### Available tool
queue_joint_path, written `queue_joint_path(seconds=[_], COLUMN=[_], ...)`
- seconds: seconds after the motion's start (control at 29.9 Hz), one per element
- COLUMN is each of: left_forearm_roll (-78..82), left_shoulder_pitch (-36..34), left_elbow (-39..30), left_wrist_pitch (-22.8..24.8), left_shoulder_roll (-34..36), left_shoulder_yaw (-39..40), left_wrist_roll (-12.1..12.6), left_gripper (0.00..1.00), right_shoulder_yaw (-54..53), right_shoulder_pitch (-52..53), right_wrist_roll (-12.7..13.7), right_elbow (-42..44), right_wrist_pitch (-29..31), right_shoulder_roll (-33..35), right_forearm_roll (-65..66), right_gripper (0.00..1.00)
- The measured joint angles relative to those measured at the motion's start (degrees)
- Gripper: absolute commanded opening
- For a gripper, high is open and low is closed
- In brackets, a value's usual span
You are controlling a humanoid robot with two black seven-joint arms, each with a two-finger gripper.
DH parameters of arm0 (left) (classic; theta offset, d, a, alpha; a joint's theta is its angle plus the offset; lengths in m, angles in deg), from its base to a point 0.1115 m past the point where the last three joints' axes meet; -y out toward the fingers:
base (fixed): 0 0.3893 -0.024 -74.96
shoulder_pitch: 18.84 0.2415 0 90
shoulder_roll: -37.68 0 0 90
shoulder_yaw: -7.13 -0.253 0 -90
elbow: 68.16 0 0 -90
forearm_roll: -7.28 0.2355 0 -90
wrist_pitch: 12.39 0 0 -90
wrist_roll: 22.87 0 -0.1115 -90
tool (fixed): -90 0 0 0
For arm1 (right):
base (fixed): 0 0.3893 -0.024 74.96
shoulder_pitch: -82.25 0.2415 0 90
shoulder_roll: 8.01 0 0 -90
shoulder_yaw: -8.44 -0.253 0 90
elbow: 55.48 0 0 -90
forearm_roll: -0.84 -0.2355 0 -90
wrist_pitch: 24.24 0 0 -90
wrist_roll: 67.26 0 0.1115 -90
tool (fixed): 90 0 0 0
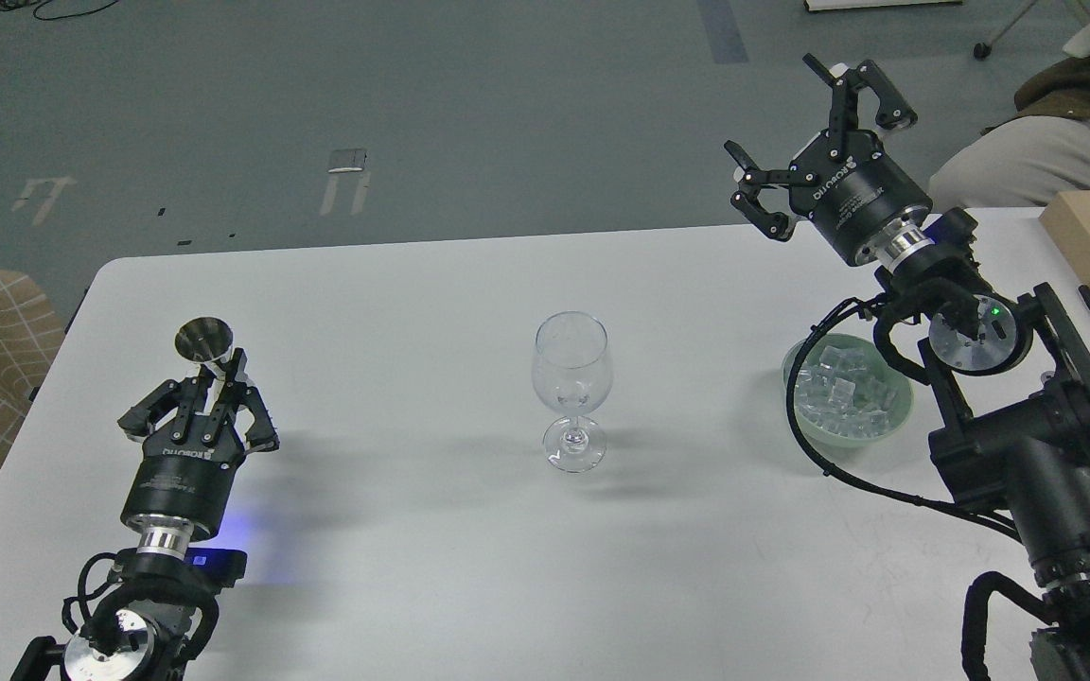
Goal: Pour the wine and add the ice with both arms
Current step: 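Raise the jigger with the left gripper toward the wine glass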
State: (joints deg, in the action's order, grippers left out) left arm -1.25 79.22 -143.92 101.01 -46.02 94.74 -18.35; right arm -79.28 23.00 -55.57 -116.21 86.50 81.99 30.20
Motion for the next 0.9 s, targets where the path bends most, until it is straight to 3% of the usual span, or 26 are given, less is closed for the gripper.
queue_joint_path(seconds=[0.9], left_forearm_roll=[0.0], left_shoulder_pitch=[-10.4], left_elbow=[-1.9], left_wrist_pitch=[-1.8], left_shoulder_roll=[3.8], left_shoulder_yaw=[-8.1], left_wrist_roll=[1.1], left_gripper=[0.07], right_shoulder_yaw=[-0.1], right_shoulder_pitch=[-0.4], right_wrist_roll=[0.0], right_elbow=[0.0], right_wrist_pitch=[0.0], right_shoulder_roll=[0.0], right_forearm_roll=[0.0], right_gripper=[1.0])
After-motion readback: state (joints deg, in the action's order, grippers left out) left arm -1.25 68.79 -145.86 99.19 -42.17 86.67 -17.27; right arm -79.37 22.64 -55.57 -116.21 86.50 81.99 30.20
